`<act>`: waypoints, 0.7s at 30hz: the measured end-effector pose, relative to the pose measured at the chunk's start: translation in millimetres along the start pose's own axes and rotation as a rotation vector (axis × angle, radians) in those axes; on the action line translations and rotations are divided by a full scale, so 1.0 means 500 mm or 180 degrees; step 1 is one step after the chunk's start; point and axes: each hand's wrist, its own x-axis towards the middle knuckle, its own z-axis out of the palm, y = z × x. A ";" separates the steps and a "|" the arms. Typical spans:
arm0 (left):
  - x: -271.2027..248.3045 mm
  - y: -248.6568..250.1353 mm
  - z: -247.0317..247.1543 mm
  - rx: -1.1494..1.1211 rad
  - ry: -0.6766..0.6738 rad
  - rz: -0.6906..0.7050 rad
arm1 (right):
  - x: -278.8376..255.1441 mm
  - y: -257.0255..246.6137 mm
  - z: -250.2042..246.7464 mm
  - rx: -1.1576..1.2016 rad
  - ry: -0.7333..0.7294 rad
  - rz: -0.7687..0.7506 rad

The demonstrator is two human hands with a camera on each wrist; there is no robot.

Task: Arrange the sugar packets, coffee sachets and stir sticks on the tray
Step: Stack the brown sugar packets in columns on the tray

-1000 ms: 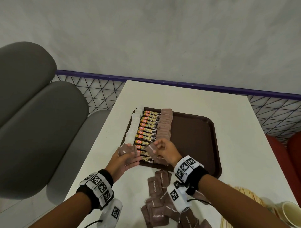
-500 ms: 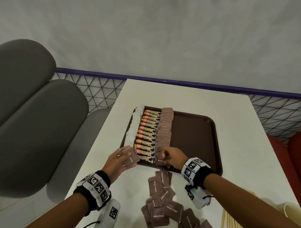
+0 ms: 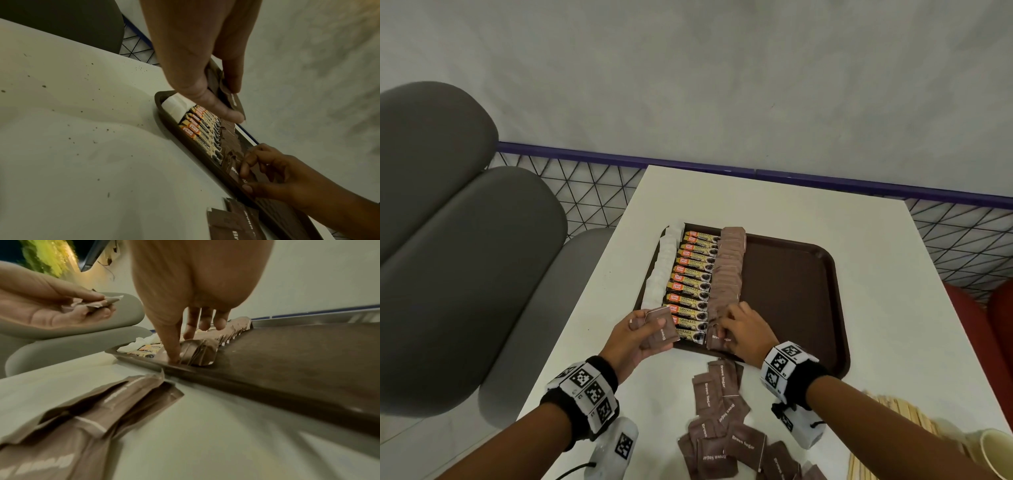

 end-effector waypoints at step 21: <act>0.087 0.049 0.126 0.0942 -0.0596 -0.0034 | 0.113 0.015 -0.087 0.3420 0.0296 0.0532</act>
